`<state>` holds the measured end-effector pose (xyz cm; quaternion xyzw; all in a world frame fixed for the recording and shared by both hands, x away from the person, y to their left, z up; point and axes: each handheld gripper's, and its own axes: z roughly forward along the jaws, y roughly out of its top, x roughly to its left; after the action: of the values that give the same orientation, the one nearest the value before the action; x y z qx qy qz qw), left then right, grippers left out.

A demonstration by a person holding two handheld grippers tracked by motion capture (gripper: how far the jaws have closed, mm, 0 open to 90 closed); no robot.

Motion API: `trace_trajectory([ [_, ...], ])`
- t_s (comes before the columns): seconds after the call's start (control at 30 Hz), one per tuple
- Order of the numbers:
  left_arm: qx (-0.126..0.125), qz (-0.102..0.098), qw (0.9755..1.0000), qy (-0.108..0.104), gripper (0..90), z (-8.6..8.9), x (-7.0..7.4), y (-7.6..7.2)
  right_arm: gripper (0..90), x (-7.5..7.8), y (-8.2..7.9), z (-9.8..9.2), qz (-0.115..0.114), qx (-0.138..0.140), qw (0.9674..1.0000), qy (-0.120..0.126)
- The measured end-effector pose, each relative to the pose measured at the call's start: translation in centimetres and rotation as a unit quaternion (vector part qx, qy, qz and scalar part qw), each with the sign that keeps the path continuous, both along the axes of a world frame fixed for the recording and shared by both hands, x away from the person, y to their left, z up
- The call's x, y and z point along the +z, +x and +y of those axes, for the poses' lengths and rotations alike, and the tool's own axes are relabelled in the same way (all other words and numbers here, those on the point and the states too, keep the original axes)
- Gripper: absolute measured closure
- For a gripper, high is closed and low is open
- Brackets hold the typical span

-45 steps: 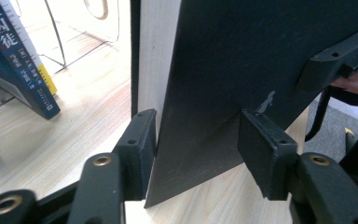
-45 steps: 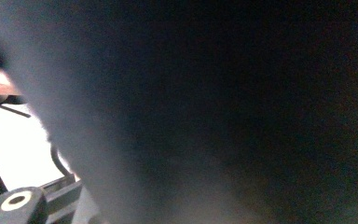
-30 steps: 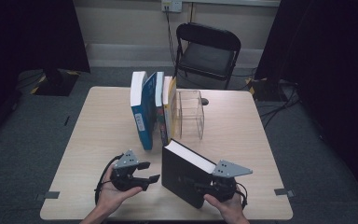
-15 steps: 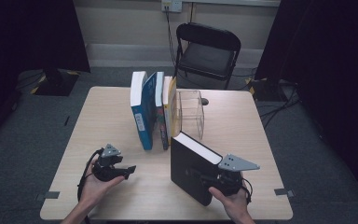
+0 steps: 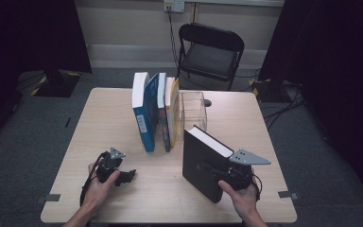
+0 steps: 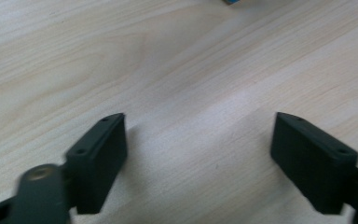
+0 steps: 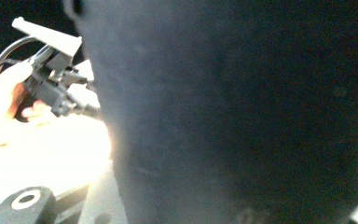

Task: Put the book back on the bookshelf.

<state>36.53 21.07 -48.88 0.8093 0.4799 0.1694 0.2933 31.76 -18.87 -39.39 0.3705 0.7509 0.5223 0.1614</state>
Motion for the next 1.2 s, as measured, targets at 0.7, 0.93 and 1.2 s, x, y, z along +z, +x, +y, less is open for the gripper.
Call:
trace_trajectory([
  [0.7,0.019,-0.056,0.9976,-0.036,8.3,0.3,-1.3,-0.7,54.1,1.4,3.6,0.5,-0.021,-0.086,0.9960,-0.009],
  [0.93,0.019,-0.056,0.9976,-0.036,8.2,0.3,-1.3,-0.7,54.1,1.5,5.3,1.3,-0.020,-0.102,0.9945,-0.009],
  [1.2,0.018,-0.057,0.9976,-0.036,8.3,0.3,-1.3,-0.7,54.1,0.9,7.1,2.0,-0.028,-0.130,0.9911,0.002],
])
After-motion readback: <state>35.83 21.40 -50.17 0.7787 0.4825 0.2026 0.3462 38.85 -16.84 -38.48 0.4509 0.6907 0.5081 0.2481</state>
